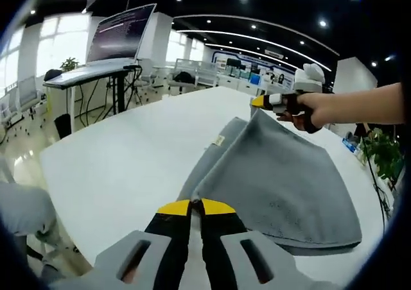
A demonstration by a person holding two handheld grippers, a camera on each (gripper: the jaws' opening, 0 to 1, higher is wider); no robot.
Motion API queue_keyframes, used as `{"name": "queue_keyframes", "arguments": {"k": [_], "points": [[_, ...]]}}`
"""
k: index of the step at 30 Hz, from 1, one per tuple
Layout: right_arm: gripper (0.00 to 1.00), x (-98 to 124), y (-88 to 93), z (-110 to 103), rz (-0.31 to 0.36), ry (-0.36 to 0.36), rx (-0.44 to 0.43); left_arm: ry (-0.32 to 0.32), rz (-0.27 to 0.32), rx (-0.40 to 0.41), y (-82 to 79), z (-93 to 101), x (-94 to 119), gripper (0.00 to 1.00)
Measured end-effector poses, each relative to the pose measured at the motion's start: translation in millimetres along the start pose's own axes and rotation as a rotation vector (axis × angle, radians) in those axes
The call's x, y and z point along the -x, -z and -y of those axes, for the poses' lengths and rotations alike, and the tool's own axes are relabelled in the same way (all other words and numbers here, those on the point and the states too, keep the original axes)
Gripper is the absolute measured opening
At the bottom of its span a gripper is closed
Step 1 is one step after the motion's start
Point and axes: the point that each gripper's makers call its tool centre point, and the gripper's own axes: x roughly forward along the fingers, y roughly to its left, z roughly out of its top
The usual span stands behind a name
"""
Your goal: Fold the towel on the table until its edges align and the towel forms a compact rectangular stack.
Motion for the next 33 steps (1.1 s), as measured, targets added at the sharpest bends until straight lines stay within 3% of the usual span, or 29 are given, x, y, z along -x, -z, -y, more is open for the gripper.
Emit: {"name": "queue_keyframes", "arguments": {"k": [6, 16, 18, 19, 21, 27, 29, 31, 33], "points": [[0.02, -1, -1.1, -2, -0.003, -0.026, 0.066, -0.026, -0.01, -0.017, 4.3, -10.8, -6, 0.1], [0.29, 14, -2.8, 1, 0.01, -0.042, 0.088, -0.005, -0.013, -0.061, -5.0, -20.3, -19, 0.21], [0.3, 18, 2.0, 8, -0.013, -0.025, 0.117, 0.004, -0.021, -0.072, -5.9, -21.0, -21, 0.23], [0.3, 24, 8.2, 15, -0.054, -0.011, 0.183, 0.017, -0.027, -0.075, -6.2, -18.9, -21, 0.23], [0.31, 33, 18.4, 24, -0.108, 0.016, 0.234, 0.042, -0.037, -0.08, -6.4, -16.4, -22, 0.25], [0.35, 59, 33.8, 47, -0.15, 0.049, 0.218, 0.077, -0.056, -0.13, -8.7, -10.7, -18, 0.26], [0.39, 66, 38.4, 57, -0.171, 0.07, 0.213, 0.092, -0.03, -0.137, -12.3, -9.5, -16, 0.28], [0.49, 82, 44.4, 68, -0.197, 0.115, 0.218, 0.117, -0.027, -0.145, -12.2, -7.7, -15, 0.32], [0.51, 96, 48.7, 76, -0.21, 0.142, 0.209, 0.133, -0.03, -0.157, -12.3, -3.9, -14, 0.4]]}}
